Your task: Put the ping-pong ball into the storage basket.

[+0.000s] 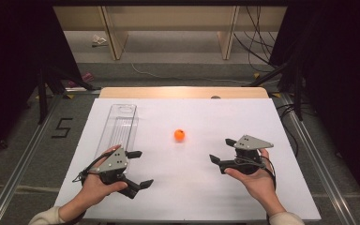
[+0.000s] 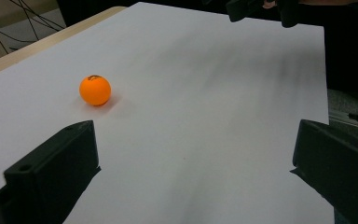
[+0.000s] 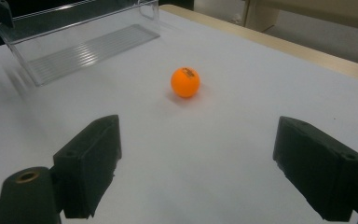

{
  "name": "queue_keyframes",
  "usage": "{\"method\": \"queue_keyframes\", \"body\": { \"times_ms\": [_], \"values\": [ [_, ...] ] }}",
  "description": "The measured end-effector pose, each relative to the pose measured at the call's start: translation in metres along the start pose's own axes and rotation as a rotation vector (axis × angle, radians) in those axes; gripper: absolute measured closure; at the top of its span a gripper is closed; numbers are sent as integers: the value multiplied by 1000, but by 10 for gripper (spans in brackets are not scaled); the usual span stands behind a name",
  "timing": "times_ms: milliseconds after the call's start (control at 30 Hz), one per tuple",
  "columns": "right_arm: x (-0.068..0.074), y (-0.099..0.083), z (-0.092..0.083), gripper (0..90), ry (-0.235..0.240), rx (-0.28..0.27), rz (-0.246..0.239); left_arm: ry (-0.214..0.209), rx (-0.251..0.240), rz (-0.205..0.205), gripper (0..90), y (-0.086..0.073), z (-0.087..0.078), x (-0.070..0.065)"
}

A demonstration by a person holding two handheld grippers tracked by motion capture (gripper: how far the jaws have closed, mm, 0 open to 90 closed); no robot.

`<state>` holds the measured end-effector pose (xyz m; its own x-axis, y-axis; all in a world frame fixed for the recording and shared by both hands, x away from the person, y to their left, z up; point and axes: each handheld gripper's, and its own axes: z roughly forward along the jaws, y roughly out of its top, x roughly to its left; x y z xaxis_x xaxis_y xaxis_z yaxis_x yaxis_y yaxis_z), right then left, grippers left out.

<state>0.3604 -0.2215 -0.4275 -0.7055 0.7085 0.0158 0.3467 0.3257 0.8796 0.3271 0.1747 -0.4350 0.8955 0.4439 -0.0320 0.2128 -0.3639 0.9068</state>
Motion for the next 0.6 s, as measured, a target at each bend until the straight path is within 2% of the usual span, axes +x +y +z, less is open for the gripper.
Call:
{"method": "queue_keyframes", "body": {
  "times_ms": [600],
  "values": [
    [2,8,17,162,15,7,-9,0,0,4,0,0,0,0]
  ]
}}
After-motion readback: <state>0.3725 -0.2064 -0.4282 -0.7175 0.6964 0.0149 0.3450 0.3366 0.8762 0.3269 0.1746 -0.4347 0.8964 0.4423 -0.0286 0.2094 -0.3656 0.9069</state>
